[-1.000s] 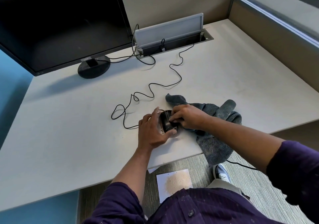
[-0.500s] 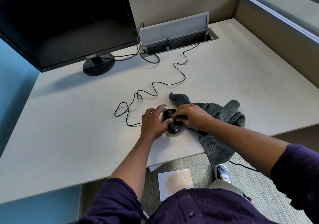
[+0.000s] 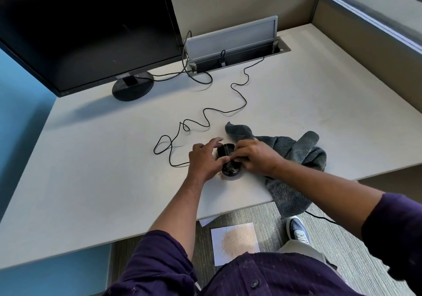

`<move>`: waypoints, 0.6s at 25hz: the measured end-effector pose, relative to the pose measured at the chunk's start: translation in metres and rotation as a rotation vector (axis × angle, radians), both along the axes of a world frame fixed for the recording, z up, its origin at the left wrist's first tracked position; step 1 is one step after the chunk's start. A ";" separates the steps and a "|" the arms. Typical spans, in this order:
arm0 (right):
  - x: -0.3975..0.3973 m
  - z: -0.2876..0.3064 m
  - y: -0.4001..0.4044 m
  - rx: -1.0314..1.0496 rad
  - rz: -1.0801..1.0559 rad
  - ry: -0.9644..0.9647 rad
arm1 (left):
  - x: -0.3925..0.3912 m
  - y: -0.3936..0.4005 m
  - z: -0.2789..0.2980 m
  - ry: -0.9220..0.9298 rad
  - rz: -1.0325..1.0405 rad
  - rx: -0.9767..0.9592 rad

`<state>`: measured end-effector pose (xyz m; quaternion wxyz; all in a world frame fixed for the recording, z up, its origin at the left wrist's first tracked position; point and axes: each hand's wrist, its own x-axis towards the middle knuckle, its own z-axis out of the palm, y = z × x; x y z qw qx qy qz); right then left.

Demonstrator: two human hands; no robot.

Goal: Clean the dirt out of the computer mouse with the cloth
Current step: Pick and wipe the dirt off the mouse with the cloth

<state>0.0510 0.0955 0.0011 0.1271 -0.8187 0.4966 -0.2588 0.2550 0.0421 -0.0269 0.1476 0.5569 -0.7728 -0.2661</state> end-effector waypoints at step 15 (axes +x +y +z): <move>-0.003 -0.005 0.008 -0.192 0.437 0.245 | -0.004 -0.006 0.004 0.020 0.019 0.059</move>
